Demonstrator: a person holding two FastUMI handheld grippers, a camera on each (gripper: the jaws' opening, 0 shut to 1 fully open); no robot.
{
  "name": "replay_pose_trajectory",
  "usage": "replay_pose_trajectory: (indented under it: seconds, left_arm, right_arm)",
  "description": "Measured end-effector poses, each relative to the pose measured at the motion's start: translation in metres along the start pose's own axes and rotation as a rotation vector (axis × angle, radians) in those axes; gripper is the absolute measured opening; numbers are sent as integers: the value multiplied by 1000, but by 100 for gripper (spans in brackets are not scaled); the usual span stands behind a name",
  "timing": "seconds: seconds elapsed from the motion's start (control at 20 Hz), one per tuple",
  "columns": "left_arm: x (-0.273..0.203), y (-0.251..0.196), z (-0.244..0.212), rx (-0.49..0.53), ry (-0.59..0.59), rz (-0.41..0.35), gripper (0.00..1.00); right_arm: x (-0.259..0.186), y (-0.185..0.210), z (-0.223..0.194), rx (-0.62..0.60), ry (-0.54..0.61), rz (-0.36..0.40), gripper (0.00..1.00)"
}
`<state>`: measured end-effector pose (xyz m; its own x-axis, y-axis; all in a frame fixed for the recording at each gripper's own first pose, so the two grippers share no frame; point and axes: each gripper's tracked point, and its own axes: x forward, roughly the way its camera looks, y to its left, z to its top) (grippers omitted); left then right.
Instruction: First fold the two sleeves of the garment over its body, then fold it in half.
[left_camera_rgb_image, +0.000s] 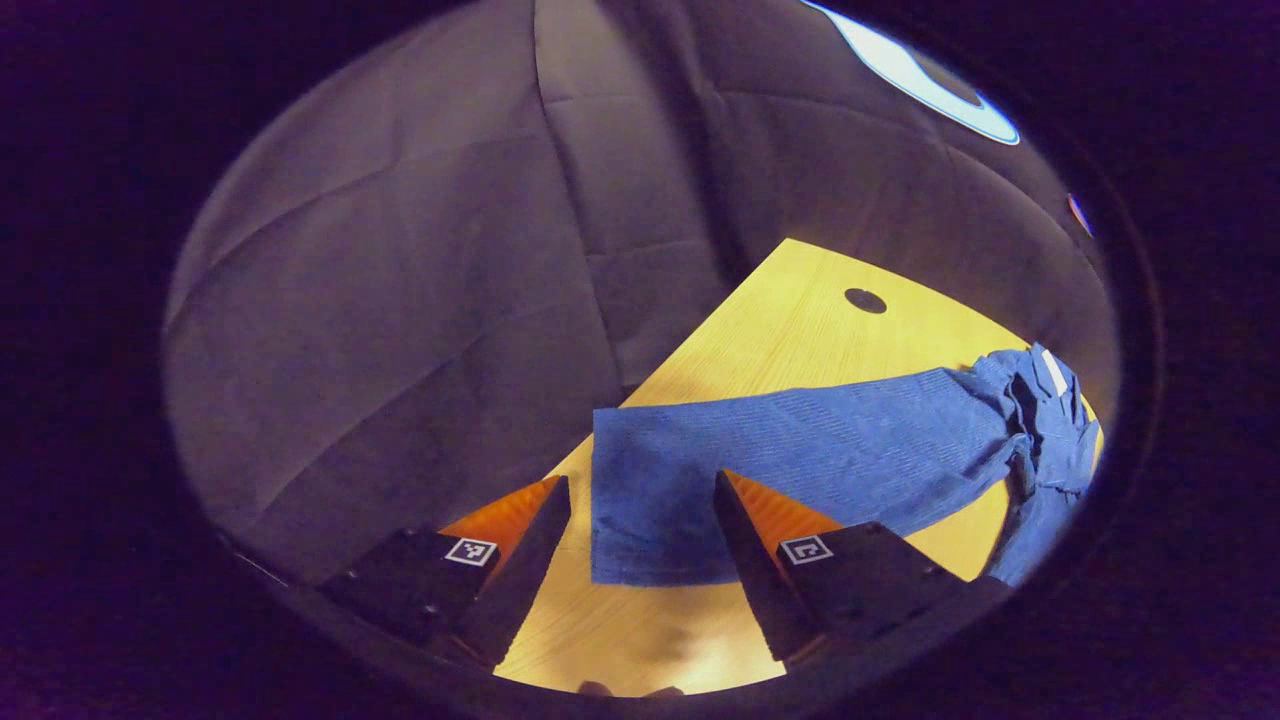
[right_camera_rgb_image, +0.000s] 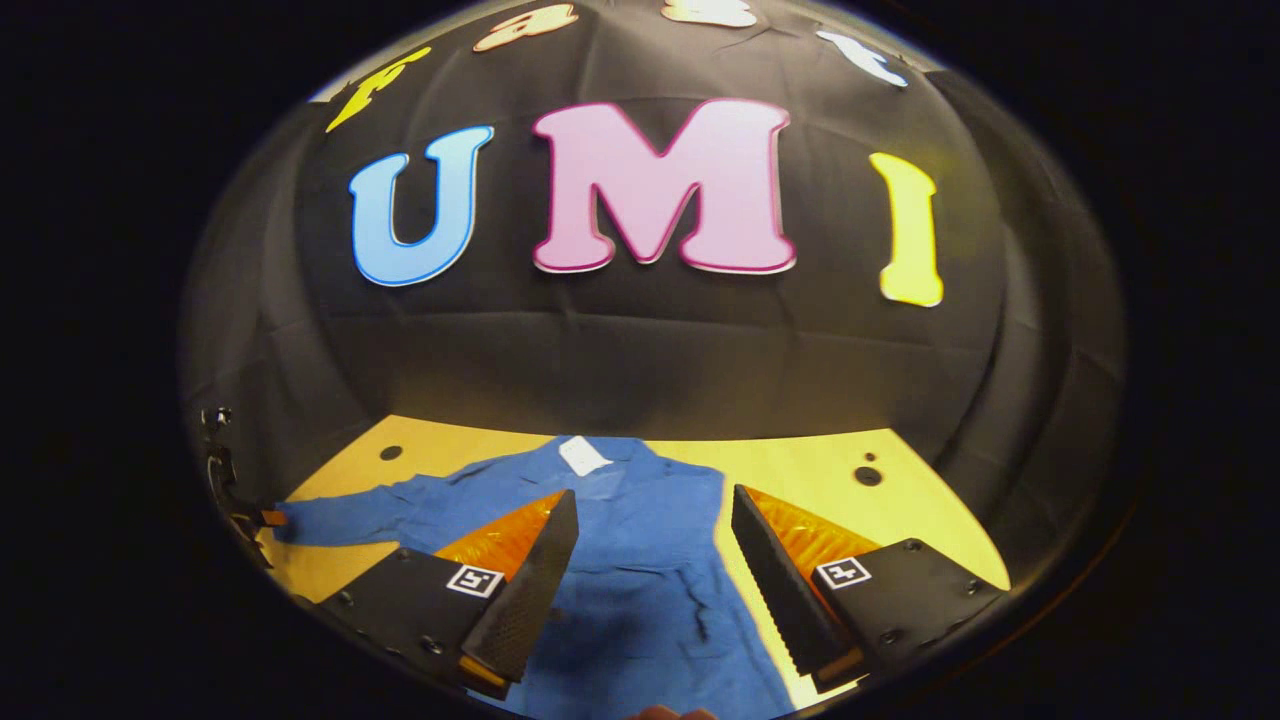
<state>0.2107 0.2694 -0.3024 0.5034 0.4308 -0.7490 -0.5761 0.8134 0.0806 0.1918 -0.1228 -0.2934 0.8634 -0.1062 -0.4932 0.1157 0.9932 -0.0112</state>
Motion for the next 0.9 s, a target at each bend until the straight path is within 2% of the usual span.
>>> replay_pose_trajectory:
  seconds: [0.1,0.25,0.4,0.45,0.6,0.65,0.75,0.8,0.85,0.9]
  left_arm:
    - [5,7,3,-7,3,5,85]
    - [6,2,0,-54,2,-3,84]
    - [1,-1,-5,-72,26,-24,77]
    - [0,-6,-5,-56,35,-35,71]
    - [2,-31,-6,-17,51,-50,36]
    - [5,-34,-6,-11,53,-33,25]
    - [0,-36,-2,-6,45,-48,5]
    - [-2,-36,0,-19,44,-45,6]
    - [0,-41,2,-33,47,-60,0]
    - [-4,-46,7,-45,37,-78,0]
  right_arm:
    - [-15,-34,-2,-28,5,-49,97]
    - [-34,-64,1,-17,19,-76,98]
    - [-51,-84,10,-24,5,-100,97]
    - [-57,-86,13,-29,-4,-103,97]
    - [-70,-88,17,-48,-17,-93,97]
    - [-72,-91,17,-65,-17,-92,98]
    - [-76,-94,17,-86,-21,-94,98]
    - [-76,-96,17,-83,-21,-93,98]
    - [-75,-98,15,-76,-17,-95,98]
    - [-75,-101,15,-64,-13,-95,98]
